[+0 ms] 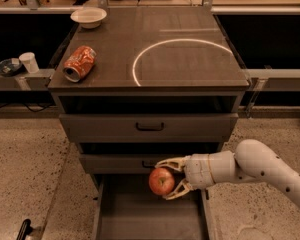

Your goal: Pick apple from bottom drawer and place on counter

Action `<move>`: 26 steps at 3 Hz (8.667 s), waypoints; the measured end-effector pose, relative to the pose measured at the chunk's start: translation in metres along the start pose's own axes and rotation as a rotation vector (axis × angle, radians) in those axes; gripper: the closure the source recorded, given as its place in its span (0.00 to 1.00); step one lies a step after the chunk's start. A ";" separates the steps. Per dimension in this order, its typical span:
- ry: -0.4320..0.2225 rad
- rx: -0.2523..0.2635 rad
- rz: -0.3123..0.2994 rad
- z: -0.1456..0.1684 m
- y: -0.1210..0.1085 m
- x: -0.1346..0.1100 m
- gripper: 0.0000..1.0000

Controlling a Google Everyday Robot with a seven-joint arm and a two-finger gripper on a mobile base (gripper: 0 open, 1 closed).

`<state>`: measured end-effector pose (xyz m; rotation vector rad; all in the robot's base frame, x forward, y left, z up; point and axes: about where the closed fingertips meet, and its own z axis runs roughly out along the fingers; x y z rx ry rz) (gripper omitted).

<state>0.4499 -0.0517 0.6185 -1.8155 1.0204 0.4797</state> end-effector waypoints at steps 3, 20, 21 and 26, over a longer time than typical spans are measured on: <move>0.060 0.177 0.052 -0.089 -0.080 -0.068 1.00; 0.371 0.680 0.997 -0.132 -0.351 0.034 0.51; 0.371 0.680 0.997 -0.132 -0.351 0.034 0.26; 0.343 0.788 0.644 -0.193 -0.341 -0.041 0.00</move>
Offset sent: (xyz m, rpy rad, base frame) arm 0.0308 -0.0556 0.1937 -0.0117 -0.0734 -0.1885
